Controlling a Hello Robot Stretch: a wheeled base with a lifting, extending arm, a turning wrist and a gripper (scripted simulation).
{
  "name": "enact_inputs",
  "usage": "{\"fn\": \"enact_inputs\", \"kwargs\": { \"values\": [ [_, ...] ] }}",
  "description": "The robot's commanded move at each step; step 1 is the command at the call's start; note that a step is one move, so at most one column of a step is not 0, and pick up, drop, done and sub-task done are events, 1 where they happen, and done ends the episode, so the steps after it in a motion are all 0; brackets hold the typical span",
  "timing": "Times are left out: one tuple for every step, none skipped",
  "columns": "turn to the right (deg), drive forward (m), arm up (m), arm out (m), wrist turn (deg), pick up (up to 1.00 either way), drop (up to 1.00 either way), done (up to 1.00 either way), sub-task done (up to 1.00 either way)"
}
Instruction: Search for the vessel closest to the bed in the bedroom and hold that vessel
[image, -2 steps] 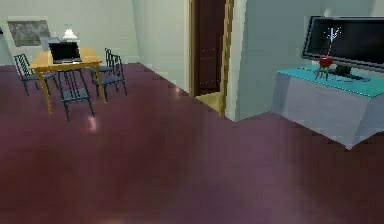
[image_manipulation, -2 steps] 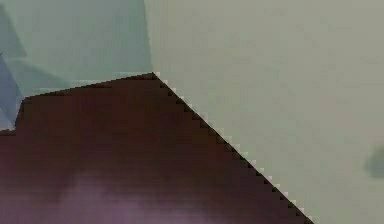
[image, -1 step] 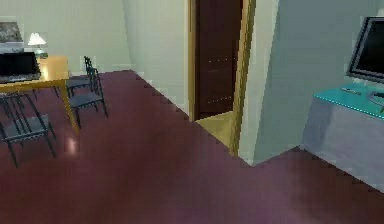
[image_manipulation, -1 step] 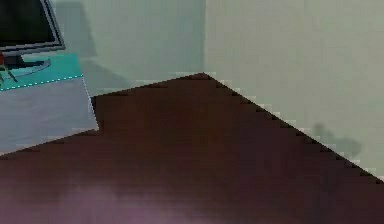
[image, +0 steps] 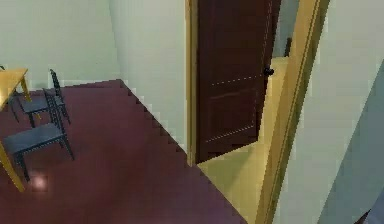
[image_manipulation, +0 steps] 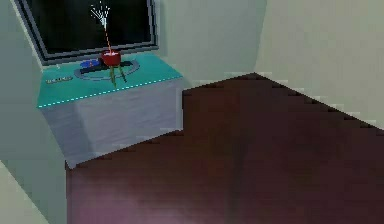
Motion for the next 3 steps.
{"fn": "enact_inputs", "kwargs": {
  "values": [
    [3.0, 0.00, 0.00, 0.00, 0.0, 0.00, 0.00, 0.00, 0.00],
    [-18.0, 0.00, 0.00, 0.00, 0.0, 0.00, 0.00, 0.00, 0.00],
    [0.0, 1.00, 0.00, 0.00, 0.0, 0.00, 0.00, 0.00, 0.00]
  ]
}}
